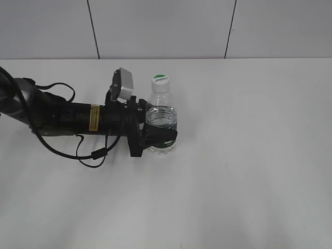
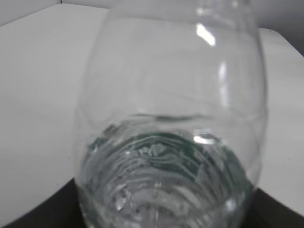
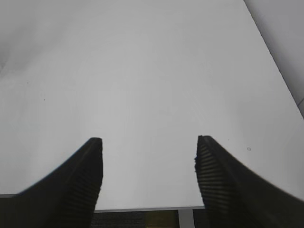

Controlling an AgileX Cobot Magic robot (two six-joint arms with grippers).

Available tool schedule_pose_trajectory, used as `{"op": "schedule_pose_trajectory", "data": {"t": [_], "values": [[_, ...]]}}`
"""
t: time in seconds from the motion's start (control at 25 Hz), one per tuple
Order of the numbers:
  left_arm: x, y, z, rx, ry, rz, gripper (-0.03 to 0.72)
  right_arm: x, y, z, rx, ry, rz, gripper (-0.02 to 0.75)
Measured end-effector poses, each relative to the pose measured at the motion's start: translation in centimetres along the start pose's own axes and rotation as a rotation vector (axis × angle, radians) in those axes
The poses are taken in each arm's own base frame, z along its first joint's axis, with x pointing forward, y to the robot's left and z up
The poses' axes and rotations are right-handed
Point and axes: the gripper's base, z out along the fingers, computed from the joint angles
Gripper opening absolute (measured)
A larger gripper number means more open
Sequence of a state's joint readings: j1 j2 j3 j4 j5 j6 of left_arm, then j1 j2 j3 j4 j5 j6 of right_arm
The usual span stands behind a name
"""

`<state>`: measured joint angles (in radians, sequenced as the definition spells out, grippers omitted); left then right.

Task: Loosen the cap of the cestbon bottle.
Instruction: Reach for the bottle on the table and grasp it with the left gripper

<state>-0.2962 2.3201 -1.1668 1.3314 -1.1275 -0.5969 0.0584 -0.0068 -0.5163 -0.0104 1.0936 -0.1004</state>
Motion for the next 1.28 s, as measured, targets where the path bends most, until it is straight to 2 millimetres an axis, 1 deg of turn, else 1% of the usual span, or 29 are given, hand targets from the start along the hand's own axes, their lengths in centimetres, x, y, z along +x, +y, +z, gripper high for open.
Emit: {"op": "schedule_pose_trajectory", "data": {"t": [0.6,0.92,1.04,1.28], "values": [[0.0,-0.2,0.0,0.026,0.004,0.017,0.408,0.0,0.0,0.0,0.0,0.0,0.0,0.472],[0.0,-0.3,0.0,0.042,0.003,0.023,0.408,-0.9,-0.1,-0.5,0.007,-0.07,0.0,0.472],[0.0,-0.4,0.0,0.043,0.002,0.023,0.408,-1.6,-0.2,0.4,0.003,-0.021,-0.001,0.471],[0.0,-0.4,0.0,0.045,0.002,0.024,0.408,-4.5,-0.4,3.7,-0.012,0.111,-0.003,0.471]]}}
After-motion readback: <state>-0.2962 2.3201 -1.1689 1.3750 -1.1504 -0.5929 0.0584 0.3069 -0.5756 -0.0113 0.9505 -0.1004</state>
